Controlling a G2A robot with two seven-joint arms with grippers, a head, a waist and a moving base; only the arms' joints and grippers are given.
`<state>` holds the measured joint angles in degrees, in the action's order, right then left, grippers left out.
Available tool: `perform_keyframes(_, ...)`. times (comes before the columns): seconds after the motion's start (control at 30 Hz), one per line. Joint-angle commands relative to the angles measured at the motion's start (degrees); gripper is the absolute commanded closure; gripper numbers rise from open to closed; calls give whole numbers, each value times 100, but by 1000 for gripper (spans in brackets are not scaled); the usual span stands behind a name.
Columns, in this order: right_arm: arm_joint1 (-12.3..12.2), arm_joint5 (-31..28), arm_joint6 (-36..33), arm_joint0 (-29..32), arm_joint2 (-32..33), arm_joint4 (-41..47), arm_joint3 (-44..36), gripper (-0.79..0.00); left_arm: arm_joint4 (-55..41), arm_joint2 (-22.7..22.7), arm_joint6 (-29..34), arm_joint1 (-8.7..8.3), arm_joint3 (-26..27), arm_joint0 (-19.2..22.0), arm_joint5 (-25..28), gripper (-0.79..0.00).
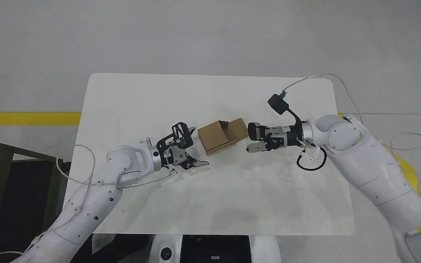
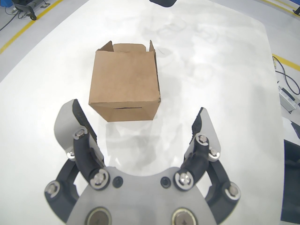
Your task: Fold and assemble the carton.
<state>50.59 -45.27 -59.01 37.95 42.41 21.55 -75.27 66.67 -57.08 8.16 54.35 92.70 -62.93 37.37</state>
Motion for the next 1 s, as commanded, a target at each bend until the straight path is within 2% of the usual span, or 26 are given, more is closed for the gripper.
perform_keyframes(0.0, -8, -18, 18, 19, 4, 18, 42, -785, 137, 122, -139, 52, -156, 109, -121, -785)
perform_keyframes(0.2, -8, -12, 12, -6, -37, -9, 188, -785, -116, 416, -237, 235, -674, 488, -306, -785)
perform_keyframes(0.23, -5, -16, 16, -12, -47, -13, 211, -757, -184, 450, -218, 260, -743, 542, -298, -785)
perform_keyframes(0.27, -3, -9, 9, -22, -58, -28, 241, -379, -233, 475, -192, 282, -804, 594, -283, -785)
perform_keyframes(0.3, -1, 0, 1, -37, -62, -60, 280, -197, -271, 494, -162, 299, -857, 641, -256, -785)
perform_keyframes(0.33, 0, 3, -2, -54, -64, -109, 317, -49, -300, 502, -134, 312, -906, 683, -227, -785)
perform_keyframes(0.37, 1, 12, -11, -69, -63, -162, 357, 0, -311, 497, -105, 320, -950, 720, -201, -785)
perform_keyframes(0.63, 8, 147, 20, -140, 23, -614, 520, 0, -526, 206, 34, 308, -1096, 798, -72, -785)
perform_keyframes(0.97, 8, 147, 20, -140, 23, -614, 520, 0, -571, 54, 223, 312, -1133, 865, 149, -785)
